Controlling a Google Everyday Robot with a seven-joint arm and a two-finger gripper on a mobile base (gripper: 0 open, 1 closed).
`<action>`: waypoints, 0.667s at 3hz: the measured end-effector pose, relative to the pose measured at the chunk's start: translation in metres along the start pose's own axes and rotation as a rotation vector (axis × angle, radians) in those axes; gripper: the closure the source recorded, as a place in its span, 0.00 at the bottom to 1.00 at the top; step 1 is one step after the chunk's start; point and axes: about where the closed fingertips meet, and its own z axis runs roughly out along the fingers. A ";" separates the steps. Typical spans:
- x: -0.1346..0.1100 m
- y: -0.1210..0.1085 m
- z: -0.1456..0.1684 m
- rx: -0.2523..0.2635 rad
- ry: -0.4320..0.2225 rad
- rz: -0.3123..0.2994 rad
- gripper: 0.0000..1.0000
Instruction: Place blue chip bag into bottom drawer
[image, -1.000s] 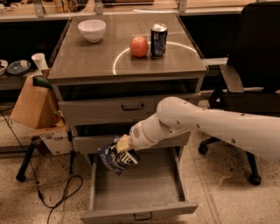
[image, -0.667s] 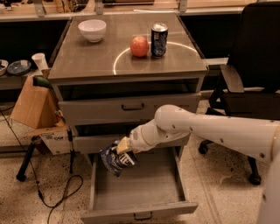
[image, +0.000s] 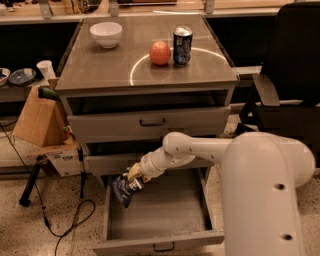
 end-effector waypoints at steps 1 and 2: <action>-0.007 -0.050 0.040 0.008 0.055 0.149 1.00; -0.008 -0.095 0.056 0.025 0.073 0.279 1.00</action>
Offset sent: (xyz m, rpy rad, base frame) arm 0.0113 -0.0523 -0.1579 -0.0610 0.3766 -0.2423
